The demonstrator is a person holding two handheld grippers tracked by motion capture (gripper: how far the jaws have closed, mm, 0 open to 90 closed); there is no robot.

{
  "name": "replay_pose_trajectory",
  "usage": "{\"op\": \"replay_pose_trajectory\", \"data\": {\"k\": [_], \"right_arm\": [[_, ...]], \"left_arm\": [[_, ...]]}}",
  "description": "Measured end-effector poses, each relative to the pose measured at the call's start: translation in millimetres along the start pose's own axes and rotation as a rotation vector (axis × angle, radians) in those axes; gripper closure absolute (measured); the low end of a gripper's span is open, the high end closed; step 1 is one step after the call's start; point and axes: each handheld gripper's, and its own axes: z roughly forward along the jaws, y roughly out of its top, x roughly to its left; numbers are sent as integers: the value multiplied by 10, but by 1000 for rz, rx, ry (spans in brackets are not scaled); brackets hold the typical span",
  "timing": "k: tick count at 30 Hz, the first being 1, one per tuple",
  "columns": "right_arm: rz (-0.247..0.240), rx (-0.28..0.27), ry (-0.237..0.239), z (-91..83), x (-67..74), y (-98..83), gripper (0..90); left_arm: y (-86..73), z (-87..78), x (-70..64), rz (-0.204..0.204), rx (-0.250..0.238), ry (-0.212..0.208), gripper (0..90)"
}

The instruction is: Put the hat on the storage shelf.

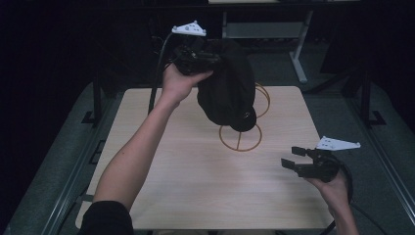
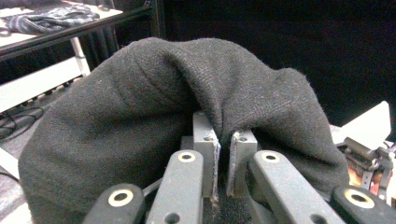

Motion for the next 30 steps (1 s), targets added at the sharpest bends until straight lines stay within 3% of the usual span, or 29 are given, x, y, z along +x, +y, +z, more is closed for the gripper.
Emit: {"op": "replay_pose_trajectory", "data": {"k": [9, 16, 20, 23, 25, 30], "right_arm": [[22, 4, -6, -4, -51, -47, 249], [27, 0, -2, -6, -60, -49, 249], [24, -3, 0, 1, -65, -48, 249], [23, 8, 1, 22, -71, -50, 248], [23, 8, 2, 30, -80, -51, 249], [23, 13, -1, 30, -82, -58, 248]], "left_arm": [[87, 198, -16, -10, 34, -12, 850], [103, 492, -37, -8, 109, -20, 848], [94, 739, -3, -39, 131, -47, 844], [95, 963, -1, -64, 182, -79, 775], [75, 1087, -27, -53, 226, -65, 673], [37, 1168, -10, -78, 226, -77, 597]]}}
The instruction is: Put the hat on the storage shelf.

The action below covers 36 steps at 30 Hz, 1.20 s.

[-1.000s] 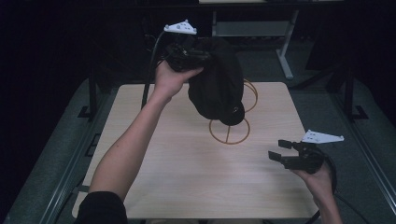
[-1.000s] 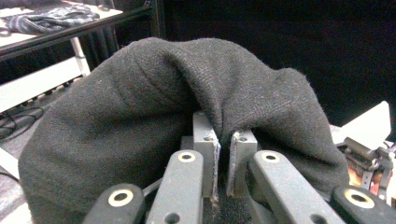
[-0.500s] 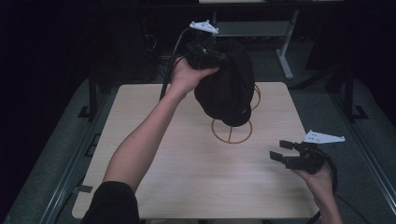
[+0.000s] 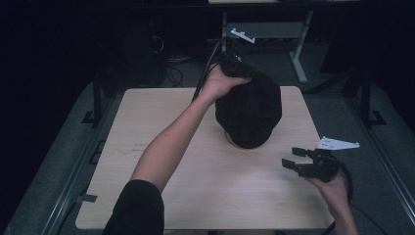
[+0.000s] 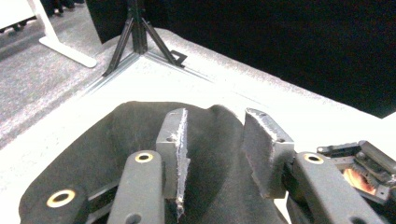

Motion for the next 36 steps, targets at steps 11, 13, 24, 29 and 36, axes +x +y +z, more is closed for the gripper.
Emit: {"op": "replay_pose_trajectory", "data": {"k": [11, 13, 24, 29, 36], "right_arm": [[-5, 5, -9, 1, 22, 0, 249], [-9, 12, -15, 0, 30, 1, 248], [-29, 31, -30, 24, 63, -22, 248], [-41, 34, -33, 53, 85, -17, 248], [-51, 49, -39, 93, 127, -18, 245]], "left_arm": [[-37, -110, -24, 31, 22, 28, 556], [-41, -123, -34, 35, 21, 33, 545], [-162, -290, -42, 42, 13, 30, 497], [-249, -388, -55, 28, -5, 31, 471], [-364, -498, -43, 31, -5, 38, 449]]}}
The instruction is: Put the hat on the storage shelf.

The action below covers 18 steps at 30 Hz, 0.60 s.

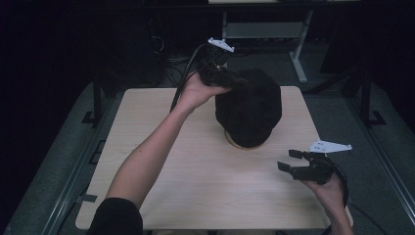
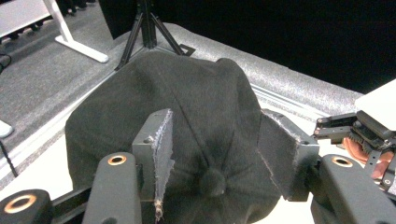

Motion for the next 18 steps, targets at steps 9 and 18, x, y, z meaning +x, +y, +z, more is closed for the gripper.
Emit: {"op": "replay_pose_trajectory", "data": {"k": [9, 18], "right_arm": [[-6, 5, 2, 71, 45, 25, 240], [-29, 20, -10, 127, 100, 40, 235]], "left_arm": [[-196, -150, 27, -19, -16, 13, 439], [-432, -288, 68, -47, -18, 30, 405]]}}
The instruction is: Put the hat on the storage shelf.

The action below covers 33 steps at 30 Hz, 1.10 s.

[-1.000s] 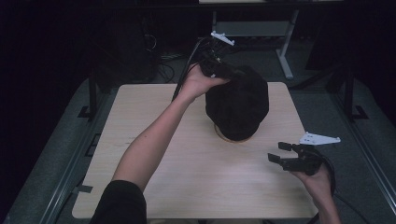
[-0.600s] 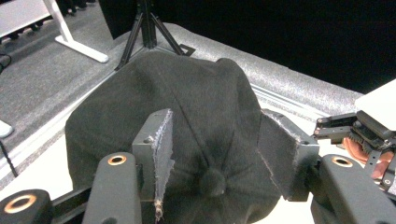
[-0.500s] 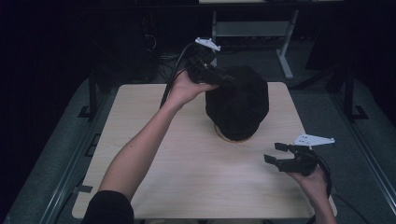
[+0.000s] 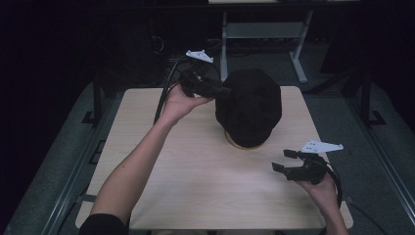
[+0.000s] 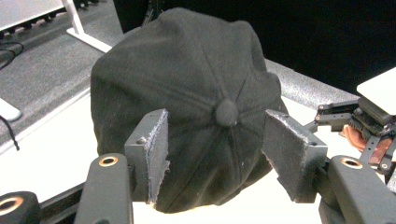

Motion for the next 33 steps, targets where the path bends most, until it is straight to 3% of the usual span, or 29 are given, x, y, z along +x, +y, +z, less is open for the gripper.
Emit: {"op": "replay_pose_trajectory", "data": {"k": [5, 13, 20, 33], "right_arm": [[-1, -1, 1, 9, 16, 1, 232], [0, -8, -12, -31, 20, -9, 230], [-11, -4, -8, -14, 36, -6, 230], [-28, 0, -5, 68, 99, 45, 230]], "left_arm": [[-86, -52, 7, -17, -8, -4, 403], [-214, -146, -69, -2, -5, -10, 398], [-407, -212, -131, -8, 10, -4, 394], [-729, -408, -136, -38, -6, 4, 382]]}}
